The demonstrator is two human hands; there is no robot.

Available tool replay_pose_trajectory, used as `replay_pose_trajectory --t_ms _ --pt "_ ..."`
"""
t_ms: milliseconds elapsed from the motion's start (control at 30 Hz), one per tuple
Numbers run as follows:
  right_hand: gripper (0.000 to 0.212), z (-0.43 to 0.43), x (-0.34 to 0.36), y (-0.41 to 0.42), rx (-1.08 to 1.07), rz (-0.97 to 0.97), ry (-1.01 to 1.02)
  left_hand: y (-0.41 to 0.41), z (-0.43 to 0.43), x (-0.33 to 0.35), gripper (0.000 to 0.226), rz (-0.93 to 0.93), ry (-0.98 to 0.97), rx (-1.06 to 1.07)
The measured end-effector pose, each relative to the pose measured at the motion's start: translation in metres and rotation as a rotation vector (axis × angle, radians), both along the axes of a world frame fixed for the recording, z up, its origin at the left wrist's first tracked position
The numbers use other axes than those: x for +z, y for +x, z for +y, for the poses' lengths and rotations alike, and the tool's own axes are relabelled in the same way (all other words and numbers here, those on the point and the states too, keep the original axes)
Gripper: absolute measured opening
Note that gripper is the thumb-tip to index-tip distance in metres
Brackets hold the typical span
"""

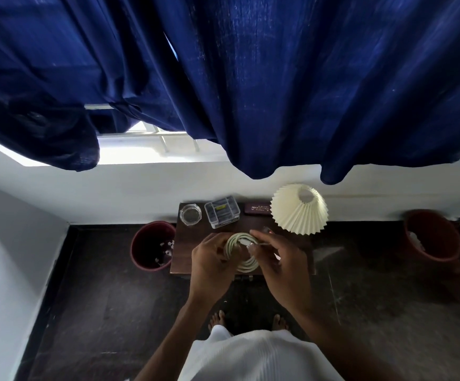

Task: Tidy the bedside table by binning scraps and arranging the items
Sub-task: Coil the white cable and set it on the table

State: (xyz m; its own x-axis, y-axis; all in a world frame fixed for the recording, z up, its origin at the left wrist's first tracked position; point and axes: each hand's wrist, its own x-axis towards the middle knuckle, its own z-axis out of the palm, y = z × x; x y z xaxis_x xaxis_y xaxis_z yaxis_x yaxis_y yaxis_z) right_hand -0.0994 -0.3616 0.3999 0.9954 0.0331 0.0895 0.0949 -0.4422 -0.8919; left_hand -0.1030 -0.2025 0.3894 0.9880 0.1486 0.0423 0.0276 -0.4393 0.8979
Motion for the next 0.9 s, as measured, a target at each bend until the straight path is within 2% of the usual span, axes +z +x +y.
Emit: replay_pose_trajectory --t_ms 133,200,367,567,667,833,900 --pt "0.026 0.004 -0.003 -0.002 0.012 -0.034 -0.015 0.001 -0.001 0.006 0.026 -0.015 0.190 0.053" --pt "0.025 0.004 -0.003 -0.001 0.012 -0.035 -0.019 0.003 -0.001 0.005 0.019 0.057 0.175 0.050" --pt "0.025 -0.001 -0.006 0.003 -0.005 0.070 0.046 0.002 0.005 0.000 0.020 0.320 -0.336 -0.014" --pt "0.024 0.002 -0.013 -0.001 -0.044 0.292 0.204 0.000 0.015 -0.006 0.023 0.457 -0.461 -0.123" --pt "0.021 0.007 -0.015 -0.002 -0.080 0.358 0.229 -0.003 0.020 -0.005 0.022 0.520 -0.607 -0.152" --pt "0.021 0.017 -0.026 -0.002 -0.161 0.435 0.294 -0.005 0.030 -0.016 0.028 0.604 -0.788 -0.082" --pt "0.023 0.022 -0.031 -0.003 -0.179 0.455 0.301 -0.003 0.034 -0.023 0.029 0.598 -0.795 -0.067"
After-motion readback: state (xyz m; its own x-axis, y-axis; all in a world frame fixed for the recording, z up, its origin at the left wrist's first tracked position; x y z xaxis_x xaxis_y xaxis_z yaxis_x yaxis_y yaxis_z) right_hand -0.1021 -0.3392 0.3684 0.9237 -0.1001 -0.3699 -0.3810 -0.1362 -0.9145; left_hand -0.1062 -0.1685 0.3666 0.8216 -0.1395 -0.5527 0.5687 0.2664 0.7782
